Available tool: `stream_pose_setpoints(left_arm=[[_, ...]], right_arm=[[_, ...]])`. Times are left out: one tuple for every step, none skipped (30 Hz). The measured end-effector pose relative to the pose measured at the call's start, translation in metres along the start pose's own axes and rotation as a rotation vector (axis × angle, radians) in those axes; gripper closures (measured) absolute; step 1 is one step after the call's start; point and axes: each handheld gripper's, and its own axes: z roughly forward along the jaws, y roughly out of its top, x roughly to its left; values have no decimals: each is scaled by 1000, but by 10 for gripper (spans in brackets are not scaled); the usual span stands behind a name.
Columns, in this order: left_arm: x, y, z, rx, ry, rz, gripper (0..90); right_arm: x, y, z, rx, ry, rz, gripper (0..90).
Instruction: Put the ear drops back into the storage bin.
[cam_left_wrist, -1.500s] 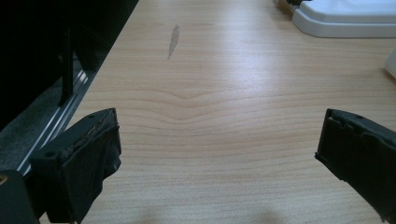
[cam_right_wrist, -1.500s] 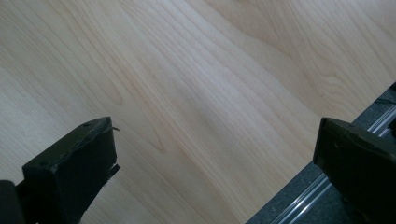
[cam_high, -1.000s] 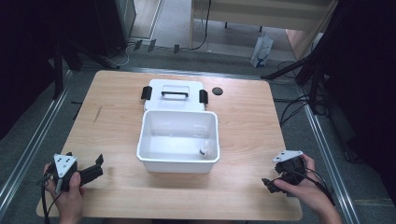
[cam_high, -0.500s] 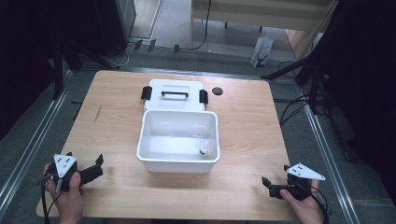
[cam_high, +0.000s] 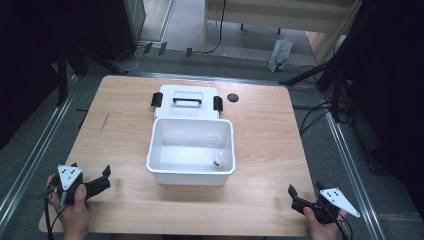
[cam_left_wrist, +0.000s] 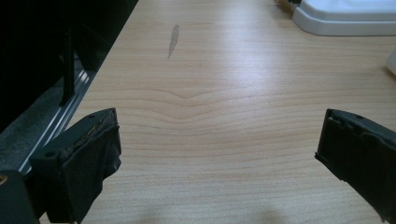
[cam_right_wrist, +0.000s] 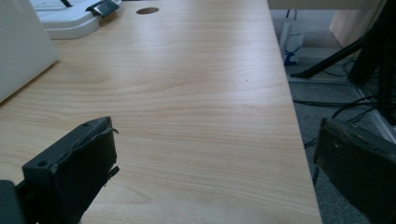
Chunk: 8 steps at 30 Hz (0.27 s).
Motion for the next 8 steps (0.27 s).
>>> stream_pose_setpoints(left_arm=[[0, 0, 0, 0, 0, 1, 3], [0, 0, 0, 0, 1, -1, 3], [0, 0, 0, 0, 1, -1, 3], [0, 0, 0, -1, 2, -3, 3], [0, 0, 0, -1, 2, -3, 3], [0, 0, 0, -1, 1, -4, 3], [0, 0, 0, -1, 1, -4, 3], [1, 0, 0, -1, 2, -4, 3]], right_arm=[[0, 0, 0, -2, -7, 0, 0], [1, 0, 1, 1, -10, -1, 0], [1, 0, 1, 1, -10, -1, 0], [1, -1, 1, -3, -22, 2, 0], [1, -1, 1, -3, -22, 2, 0], [0, 0, 1, -5, -27, 13, 0], [0, 0, 1, -5, -27, 13, 0], [-2, 1, 1, -1, -34, 24, 0]])
